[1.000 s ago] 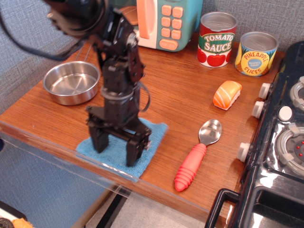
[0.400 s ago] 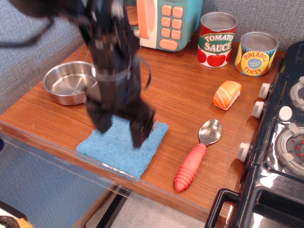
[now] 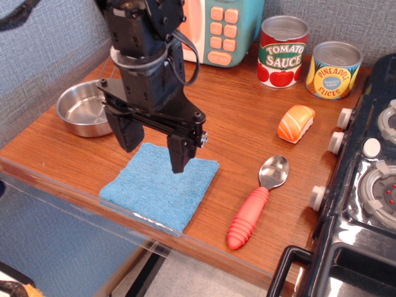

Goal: Move cloth to front center of table.

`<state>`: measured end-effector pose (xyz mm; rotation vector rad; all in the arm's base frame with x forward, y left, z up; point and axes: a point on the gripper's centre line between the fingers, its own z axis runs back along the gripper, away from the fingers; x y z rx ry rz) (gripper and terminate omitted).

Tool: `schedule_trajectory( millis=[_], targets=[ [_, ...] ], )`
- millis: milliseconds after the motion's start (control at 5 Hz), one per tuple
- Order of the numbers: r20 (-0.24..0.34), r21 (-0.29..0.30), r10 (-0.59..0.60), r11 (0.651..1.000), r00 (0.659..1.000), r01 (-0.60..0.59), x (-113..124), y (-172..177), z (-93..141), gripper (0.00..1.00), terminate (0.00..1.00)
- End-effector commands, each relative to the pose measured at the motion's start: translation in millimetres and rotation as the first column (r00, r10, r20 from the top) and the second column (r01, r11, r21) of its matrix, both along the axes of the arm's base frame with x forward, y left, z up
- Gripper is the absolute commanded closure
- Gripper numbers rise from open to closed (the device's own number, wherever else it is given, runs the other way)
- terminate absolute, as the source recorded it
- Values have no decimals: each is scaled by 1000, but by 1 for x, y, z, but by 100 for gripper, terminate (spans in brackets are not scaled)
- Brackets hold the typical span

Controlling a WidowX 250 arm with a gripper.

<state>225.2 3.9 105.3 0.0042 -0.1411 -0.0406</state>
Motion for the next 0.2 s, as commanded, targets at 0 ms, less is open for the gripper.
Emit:
schedule_trajectory(
  millis=[0],
  targets=[
    [33, 3, -5, 1000, 999, 5, 2, 1, 8, 0, 100]
  ],
)
